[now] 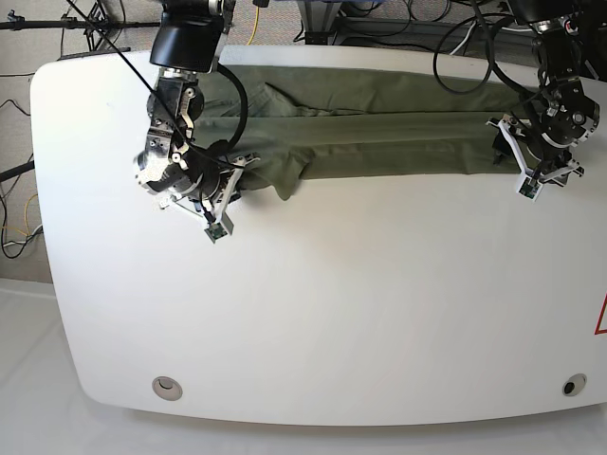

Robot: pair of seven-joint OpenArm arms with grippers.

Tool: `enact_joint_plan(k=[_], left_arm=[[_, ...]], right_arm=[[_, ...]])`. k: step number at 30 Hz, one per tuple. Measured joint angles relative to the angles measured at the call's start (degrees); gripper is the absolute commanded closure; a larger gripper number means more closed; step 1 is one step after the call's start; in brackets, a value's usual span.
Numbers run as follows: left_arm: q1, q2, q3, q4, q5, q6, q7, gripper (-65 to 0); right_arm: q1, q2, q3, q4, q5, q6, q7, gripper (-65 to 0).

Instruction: Fold the T-shirt properly

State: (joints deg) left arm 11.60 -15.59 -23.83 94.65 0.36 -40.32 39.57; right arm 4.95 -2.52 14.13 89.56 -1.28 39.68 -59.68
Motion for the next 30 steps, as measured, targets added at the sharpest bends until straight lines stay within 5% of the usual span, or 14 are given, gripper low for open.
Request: enact_joint_plan(k=[11, 17, 30], left_arm=[[0.0, 0.0, 0.0, 0.0, 0.0, 0.0, 0.0, -39.3], [-0.1, 0.0, 0.0, 0.0, 0.0, 0.0, -0.1, -39.2], [-0.3, 0.0, 0.0, -0.3, 0.0, 0.2, -0.2, -39.3]], right_arm=[[-0.9, -0.2, -0.2, 6.1, 0.3, 0.0, -3.1, 0.0], [-3.1, -0.3, -0.1, 14.3, 3.5, 0.2, -12.0, 0.0], [-8.0, -0.4, -0.5, 21.6, 9.1, 0.3, -17.7, 0.0]])
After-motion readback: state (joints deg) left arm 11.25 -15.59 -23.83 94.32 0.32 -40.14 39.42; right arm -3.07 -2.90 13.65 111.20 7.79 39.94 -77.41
